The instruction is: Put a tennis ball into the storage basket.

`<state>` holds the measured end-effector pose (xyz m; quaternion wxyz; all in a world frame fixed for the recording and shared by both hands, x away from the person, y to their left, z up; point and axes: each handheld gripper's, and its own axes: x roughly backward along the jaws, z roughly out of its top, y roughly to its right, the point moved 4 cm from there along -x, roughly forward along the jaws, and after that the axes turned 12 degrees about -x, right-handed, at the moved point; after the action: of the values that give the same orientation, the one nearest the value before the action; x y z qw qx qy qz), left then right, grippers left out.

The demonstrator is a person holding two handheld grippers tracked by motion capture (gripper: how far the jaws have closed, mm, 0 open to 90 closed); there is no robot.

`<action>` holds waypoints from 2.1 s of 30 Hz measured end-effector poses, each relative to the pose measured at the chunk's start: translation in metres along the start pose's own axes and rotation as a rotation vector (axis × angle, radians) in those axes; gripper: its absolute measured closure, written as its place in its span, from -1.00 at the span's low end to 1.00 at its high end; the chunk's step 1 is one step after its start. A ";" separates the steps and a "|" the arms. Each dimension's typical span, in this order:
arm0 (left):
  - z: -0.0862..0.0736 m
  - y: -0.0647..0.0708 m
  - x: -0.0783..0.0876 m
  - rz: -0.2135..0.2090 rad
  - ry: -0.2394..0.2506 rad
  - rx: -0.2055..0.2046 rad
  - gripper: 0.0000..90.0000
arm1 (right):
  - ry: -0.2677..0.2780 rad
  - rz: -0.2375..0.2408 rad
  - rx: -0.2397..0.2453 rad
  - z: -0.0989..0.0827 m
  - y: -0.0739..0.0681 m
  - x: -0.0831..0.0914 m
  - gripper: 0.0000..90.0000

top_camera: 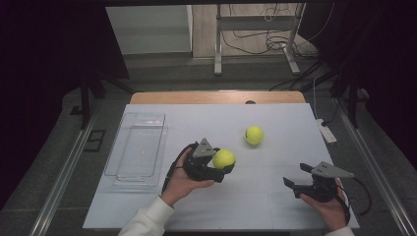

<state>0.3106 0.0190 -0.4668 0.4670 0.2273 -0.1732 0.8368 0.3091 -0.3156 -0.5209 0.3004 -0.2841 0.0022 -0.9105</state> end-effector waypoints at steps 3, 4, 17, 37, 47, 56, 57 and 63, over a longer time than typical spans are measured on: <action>0.000 -0.002 0.002 0.005 0.006 0.004 -0.40 | -0.001 0.000 -0.001 0.000 0.000 0.000 -0.67; 0.001 -0.002 0.003 0.007 0.007 0.003 -0.40 | -0.001 0.000 -0.002 0.000 0.000 0.000 -0.67; 0.002 -0.008 0.011 0.021 0.023 0.010 -0.40 | 0.000 0.000 -0.003 0.000 0.000 0.000 -0.67; 0.003 -0.017 0.022 0.054 0.063 0.040 -0.40 | 0.000 -0.003 -0.003 0.000 0.001 0.000 -0.67; 0.002 -0.022 0.025 0.068 0.070 0.055 -0.40 | 0.002 -0.005 -0.003 0.000 0.001 0.001 -0.67; 0.001 -0.030 0.034 0.092 0.089 0.073 -0.40 | 0.000 -0.006 -0.002 0.000 0.001 0.001 -0.67; 0.001 -0.031 0.035 0.094 0.090 0.075 -0.40 | 0.000 -0.006 -0.002 0.000 0.001 0.001 -0.67; 0.000 -0.036 0.042 0.112 0.099 0.084 -0.40 | 0.000 -0.006 -0.002 0.000 0.001 0.001 -0.67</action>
<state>0.3229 0.0665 -0.4413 0.4173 0.1950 -0.1272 0.8784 0.3091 -0.3173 -0.5210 0.2972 -0.2845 0.0023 -0.9115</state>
